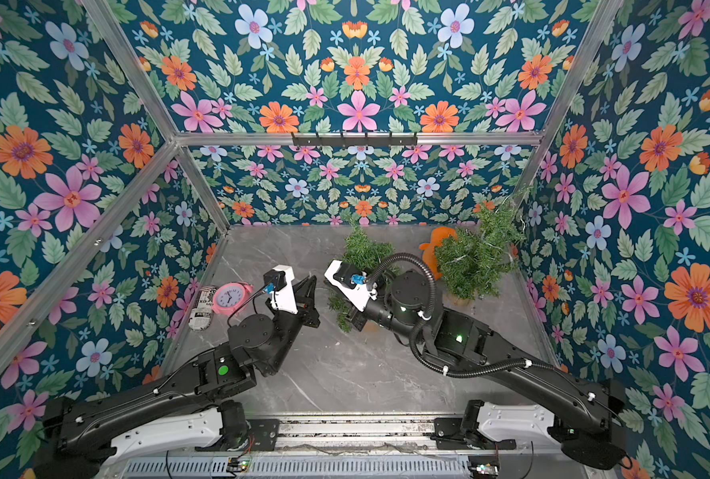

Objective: Wrap string light around the christmas tree
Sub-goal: Wrap the light string around the Christmas tree.

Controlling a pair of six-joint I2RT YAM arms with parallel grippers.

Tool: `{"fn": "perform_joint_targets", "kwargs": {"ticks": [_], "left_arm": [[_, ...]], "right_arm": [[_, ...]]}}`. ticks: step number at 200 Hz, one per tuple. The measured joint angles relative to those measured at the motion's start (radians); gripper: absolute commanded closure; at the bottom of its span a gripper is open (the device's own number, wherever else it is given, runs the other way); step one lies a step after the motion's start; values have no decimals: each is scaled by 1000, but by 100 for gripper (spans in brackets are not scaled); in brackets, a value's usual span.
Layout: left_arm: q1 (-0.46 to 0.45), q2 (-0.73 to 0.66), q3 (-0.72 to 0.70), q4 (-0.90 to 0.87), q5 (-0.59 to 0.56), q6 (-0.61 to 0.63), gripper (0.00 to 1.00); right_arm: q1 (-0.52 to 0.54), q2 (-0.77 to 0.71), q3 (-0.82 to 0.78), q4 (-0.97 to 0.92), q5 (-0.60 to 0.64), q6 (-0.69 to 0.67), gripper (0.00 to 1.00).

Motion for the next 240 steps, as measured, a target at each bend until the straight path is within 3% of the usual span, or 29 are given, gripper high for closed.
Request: {"fn": "perform_joint_targets", "kwargs": {"ticks": [54,86,139,167,240], "left_arm": [[8,-62,-68,141,-103,28,100],[52,24,-14,152,-108,41,100],[290,134,71,98,140,-117,100],[302,171,92,98,228,-152,100],[312,260,168,64,309,-153,100]], "right_arm": [[-19,185,188,53,92,-236,100],[-75,255,261,93,114,-320,100],[-152,325,351,55,100,-392,100],[-193,360,418,18,82,-399,100],[-364,409,514,-103,-107,-324,100]]}}
